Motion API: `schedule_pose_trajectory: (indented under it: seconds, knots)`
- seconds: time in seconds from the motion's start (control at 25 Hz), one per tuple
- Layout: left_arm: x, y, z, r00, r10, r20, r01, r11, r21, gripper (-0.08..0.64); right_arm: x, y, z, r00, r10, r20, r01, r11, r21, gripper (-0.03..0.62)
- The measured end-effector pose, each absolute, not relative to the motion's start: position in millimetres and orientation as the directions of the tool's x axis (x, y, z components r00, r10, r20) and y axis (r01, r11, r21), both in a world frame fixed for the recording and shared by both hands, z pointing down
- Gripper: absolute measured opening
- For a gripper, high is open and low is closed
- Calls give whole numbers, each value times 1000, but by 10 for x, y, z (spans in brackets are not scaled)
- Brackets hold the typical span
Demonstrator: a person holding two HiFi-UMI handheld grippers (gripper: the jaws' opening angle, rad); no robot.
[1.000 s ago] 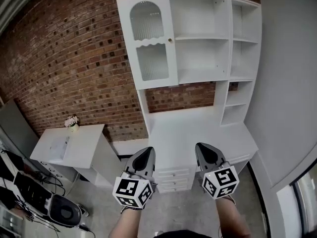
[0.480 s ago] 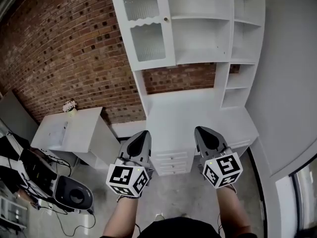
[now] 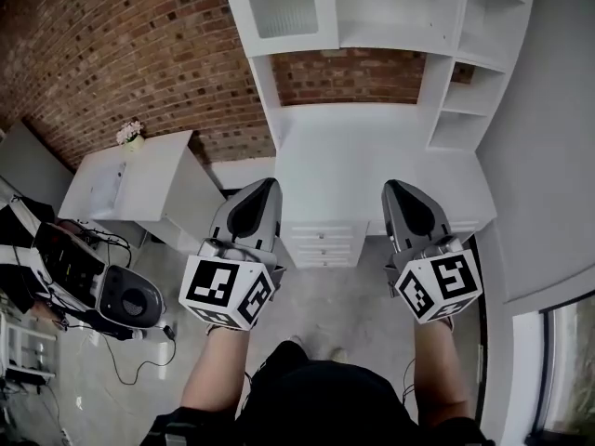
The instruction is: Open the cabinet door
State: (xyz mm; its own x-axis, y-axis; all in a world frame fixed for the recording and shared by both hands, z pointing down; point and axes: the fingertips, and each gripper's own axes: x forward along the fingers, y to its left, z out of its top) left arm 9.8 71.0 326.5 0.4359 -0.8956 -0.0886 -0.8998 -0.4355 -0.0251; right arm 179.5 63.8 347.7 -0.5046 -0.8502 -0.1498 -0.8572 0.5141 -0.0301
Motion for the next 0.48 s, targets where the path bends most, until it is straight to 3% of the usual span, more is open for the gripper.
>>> schedule_pose_trajectory:
  seconds: [0.48]
  knots:
    - [87,-257,3411,481,-869,-115,-876,-483,-18,6,1592,-245,3676,-496,-858,-133,-865,502,-16,5]
